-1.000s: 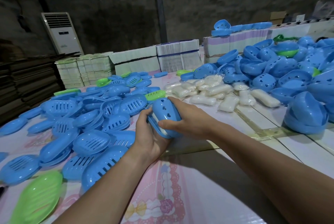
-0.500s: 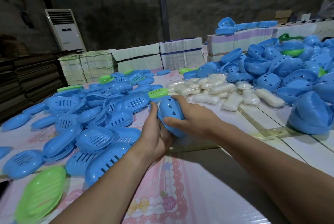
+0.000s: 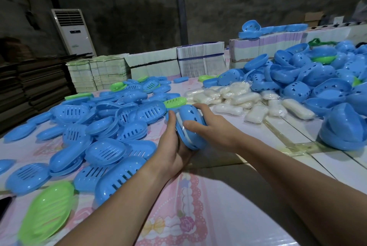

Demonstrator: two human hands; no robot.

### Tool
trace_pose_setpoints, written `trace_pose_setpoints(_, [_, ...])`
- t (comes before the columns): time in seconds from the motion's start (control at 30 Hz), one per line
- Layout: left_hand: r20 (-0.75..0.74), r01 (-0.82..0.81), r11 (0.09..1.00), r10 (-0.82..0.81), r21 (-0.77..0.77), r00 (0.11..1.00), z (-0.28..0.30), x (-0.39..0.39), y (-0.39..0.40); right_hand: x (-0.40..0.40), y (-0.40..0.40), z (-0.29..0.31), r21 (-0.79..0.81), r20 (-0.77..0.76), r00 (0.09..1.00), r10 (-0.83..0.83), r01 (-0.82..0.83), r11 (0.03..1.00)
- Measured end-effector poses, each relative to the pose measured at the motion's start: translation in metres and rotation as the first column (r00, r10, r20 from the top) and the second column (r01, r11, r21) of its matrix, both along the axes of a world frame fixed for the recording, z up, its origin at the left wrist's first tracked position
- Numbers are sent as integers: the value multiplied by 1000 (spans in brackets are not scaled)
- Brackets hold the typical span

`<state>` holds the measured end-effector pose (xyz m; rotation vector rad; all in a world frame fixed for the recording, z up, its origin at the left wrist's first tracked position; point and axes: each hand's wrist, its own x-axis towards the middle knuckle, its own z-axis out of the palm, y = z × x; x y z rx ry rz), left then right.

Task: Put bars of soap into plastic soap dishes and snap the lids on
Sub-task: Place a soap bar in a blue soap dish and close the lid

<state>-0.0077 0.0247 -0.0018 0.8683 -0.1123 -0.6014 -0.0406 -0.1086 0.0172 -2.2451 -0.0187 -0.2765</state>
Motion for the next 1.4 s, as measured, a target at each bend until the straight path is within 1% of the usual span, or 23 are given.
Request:
trace_pose_setpoints(0.03, [5, -6, 1000, 6, 8, 1000, 0, 0, -1, 1, 1, 0, 82, 1, 1000, -4, 4, 997])
trace_pose_setpoints(0.07, [12, -16, 1000, 16, 24, 1000, 0, 0, -2, 2, 1, 0, 127, -3, 1000, -11, 11, 992])
trace_pose_setpoints(0.17, [16, -33, 997, 32, 65, 999, 1, -2, -4, 2, 2, 1, 94, -7, 1000, -17, 17, 995])
trace_pose_setpoints(0.3, [24, -82, 993, 80, 91, 997, 5, -5, -10, -2, -1, 6, 195, -76, 997, 19, -4, 981])
trace_pose_setpoints(0.37, [32, -100, 985, 97, 141, 995, 6, -5, -12, -2, -3, 7, 157, -76, 997, 20, -8, 988])
trace_pose_setpoints(0.43, [20, -104, 981, 102, 165, 995, 7, -4, -12, -3, -2, 7, 66, -63, 998, -5, 9, 998])
trace_pose_setpoints(0.6, [-36, -82, 986, 88, 144, 995, 7, -5, -9, -6, 8, 6, -66, -78, 995, -63, 58, 996])
trace_pose_setpoints(0.77, [-44, -68, 986, 75, 155, 996, 11, -6, -7, -10, 12, 8, -132, -58, 993, -100, 91, 987])
trace_pose_setpoints(1.0, [-40, -71, 990, 76, 122, 996, 13, -8, -5, -8, 15, 6, -179, -46, 991, -128, 118, 977])
trace_pose_setpoints(1.17, [-52, -80, 993, 84, 85, 995, 15, -7, -5, -7, 16, 4, -140, -44, 997, -61, 55, 989])
trace_pose_setpoints(1.4, [-76, -66, 996, 71, 64, 995, 11, -4, -3, -7, 15, 2, -144, -16, 999, -35, 33, 989])
